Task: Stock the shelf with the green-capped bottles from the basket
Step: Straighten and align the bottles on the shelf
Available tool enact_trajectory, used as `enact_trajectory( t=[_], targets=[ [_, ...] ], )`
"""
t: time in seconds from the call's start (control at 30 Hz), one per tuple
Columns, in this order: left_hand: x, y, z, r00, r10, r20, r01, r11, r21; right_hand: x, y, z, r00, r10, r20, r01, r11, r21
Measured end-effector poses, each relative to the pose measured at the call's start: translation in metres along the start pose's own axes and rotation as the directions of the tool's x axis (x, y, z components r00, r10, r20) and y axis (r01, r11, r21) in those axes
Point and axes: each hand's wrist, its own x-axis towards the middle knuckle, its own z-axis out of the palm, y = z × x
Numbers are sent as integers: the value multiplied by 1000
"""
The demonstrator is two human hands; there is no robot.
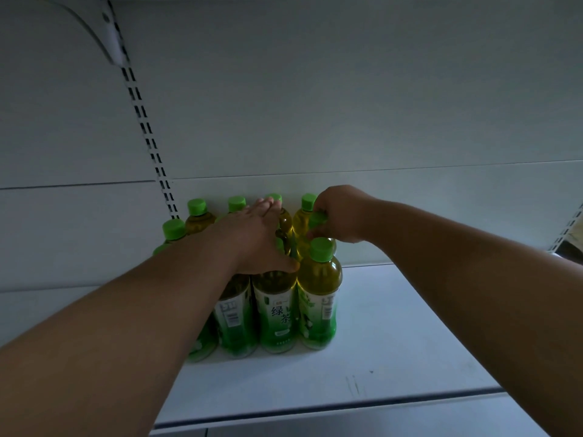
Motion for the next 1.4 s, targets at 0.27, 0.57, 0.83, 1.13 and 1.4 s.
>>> enact_trajectory(
  t=[0.27,0.57,0.83,1.13,1.4],
  targets=[
    [-4,1,-1,1000,-8,7,8,1000,-4,-1,-1,3,1000,30,-1,-30,999,14],
    [-1,3,-3,999,-26,42,27,999,-33,-42,-1,-16,997,-76,-24,79,980,184],
    [-2,2,0,999,-36,27,37,999,-35,-48,-3,-2,978,-175,113,171,984,39],
    [-1,3,0,999,-31,20,32,999,-28,-48,2,-4,982,-174,75,171,984,41],
    [-1,4,-2,1000,-16,21,17,999,-38,-48,-2,-4,983,-164,82,162,986,29]
  ],
)
